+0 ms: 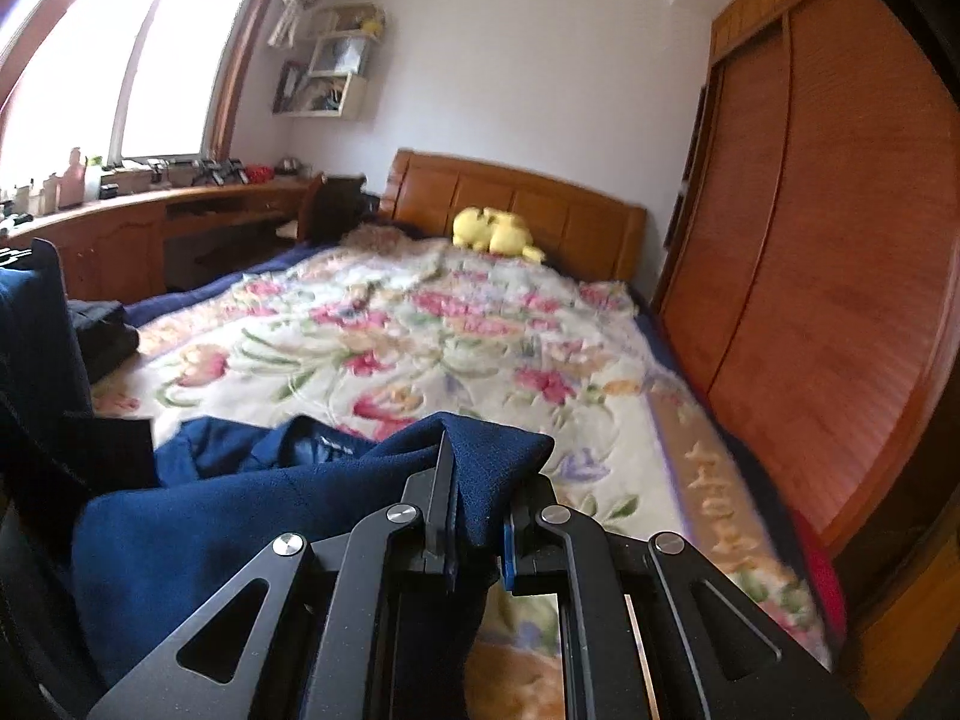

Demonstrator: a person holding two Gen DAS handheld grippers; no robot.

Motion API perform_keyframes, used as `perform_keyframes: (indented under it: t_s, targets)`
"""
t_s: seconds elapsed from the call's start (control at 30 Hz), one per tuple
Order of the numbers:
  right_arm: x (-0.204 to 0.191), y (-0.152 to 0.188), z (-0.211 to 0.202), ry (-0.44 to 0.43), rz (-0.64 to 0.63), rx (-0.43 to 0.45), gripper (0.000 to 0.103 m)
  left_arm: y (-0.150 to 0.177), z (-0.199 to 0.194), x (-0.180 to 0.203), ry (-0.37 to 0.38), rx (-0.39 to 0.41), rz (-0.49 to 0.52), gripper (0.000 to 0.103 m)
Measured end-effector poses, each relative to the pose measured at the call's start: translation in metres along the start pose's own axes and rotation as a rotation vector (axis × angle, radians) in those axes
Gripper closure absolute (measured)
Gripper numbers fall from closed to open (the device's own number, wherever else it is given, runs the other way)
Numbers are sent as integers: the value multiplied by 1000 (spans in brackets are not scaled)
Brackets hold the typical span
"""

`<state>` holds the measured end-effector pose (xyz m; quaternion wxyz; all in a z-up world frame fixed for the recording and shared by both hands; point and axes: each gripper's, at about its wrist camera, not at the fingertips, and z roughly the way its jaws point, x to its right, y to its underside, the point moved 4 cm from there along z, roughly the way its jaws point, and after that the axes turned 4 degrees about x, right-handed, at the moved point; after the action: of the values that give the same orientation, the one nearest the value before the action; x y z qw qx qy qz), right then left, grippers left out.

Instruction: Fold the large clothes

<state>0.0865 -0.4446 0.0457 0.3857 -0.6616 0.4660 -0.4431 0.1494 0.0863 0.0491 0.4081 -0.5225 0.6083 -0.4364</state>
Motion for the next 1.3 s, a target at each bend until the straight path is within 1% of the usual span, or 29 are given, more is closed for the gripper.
perform_keyframes:
  t_s: [0.13,0.27,0.37,0.47,0.53,0.6,0.67,0.73,0.77,0.8,0.87,0.9,0.93,1.0,1.07,1.13,1.3]
  targets:
    - [1,4,52,-8,24,-50,93,11,51,-9,-33,-62,4,99]
    - [7,-2,107,20,10,-109,93,16,99,-7,-53,-124,39,99]
    - [13,-10,149,53,11,-135,93,12,128,-5,-74,-142,68,99]
    - [26,-17,181,74,50,-155,93,6,161,-7,-90,-161,76,99]
    - [27,-18,201,78,70,-172,93,6,185,-9,-95,-183,65,99]
    - [24,-13,221,79,74,-206,93,12,205,-14,-77,-230,23,99]
    - [20,-4,241,86,55,-244,93,25,221,-13,-46,-290,-16,99]
    - [12,4,252,77,42,-288,93,37,227,-6,-24,-320,-1,98]
    - [6,12,258,58,33,-328,92,40,229,0,-18,-327,11,98]
    - [1,18,264,45,16,-362,90,43,229,3,-13,-332,19,97]
    - [-8,25,266,48,-27,-383,85,48,227,8,-1,-344,26,92]
    - [-10,25,263,47,-35,-383,78,49,224,9,10,-347,25,90]
    - [-10,24,261,39,-29,-385,62,49,221,10,16,-346,25,84]
    - [-8,17,255,23,7,-382,47,46,211,12,32,-337,27,82]
    - [-7,11,242,8,19,-367,43,42,200,13,44,-321,19,80]
    - [-13,3,227,-20,3,-343,41,40,192,14,58,-315,16,78]
    - [-44,-3,184,-104,-56,-315,38,49,165,21,84,-306,10,76]
